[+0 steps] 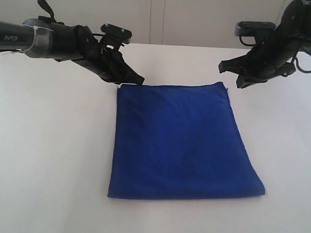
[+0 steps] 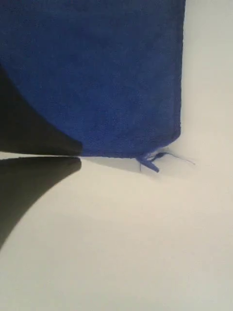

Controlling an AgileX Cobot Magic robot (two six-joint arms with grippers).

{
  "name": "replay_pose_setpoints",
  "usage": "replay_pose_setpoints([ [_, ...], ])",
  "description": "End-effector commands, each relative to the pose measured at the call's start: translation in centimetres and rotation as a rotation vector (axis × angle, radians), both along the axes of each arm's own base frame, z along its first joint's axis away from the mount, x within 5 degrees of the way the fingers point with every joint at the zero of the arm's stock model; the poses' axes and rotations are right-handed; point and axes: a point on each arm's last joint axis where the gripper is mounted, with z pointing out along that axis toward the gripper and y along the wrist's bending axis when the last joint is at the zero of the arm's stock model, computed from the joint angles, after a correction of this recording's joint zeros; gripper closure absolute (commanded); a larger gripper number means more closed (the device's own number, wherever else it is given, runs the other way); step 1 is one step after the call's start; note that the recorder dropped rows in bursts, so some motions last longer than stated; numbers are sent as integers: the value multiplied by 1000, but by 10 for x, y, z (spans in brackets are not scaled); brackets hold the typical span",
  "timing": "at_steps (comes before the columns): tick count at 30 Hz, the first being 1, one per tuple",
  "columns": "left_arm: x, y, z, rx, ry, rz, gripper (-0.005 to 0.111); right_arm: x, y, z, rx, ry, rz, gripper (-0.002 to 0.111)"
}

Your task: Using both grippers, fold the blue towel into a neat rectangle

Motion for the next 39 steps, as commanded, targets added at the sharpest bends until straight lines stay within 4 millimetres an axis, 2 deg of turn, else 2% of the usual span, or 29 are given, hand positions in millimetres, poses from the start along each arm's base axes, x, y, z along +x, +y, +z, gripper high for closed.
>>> replay_pose_setpoints([
  [1, -11, 1, 30, -19, 23, -25, 107, -10, -5, 12, -11, 48, 13, 107],
  [7, -39, 5, 59, 10, 185, -130, 107, -30, -5, 12, -2, 146, 25, 108],
  [11, -63, -2, 60, 45, 324, -206, 107, -49, 0, 5, 33, 192, 44, 108],
  [14, -80, -14, 48, 84, 330, -243, 107, -62, 8, -4, 36, 189, 66, 108],
  [18, -88, -23, 29, 81, 293, -221, 107, -69, 12, -18, 39, 174, 56, 108],
  [25, -83, -19, 10, 60, 183, -142, 107, -63, 15, -31, 78, 106, 15, 108],
  [29, -81, -20, -10, 82, 227, -142, 107, -59, 18, -38, 94, 85, 15, 108],
  [33, -80, -21, -31, 105, 275, -143, 107, -56, 17, -60, 75, 124, 18, 108],
  [39, -82, -20, -41, 125, 311, -153, 107, -62, 9, -72, -36, 212, 56, 108],
])
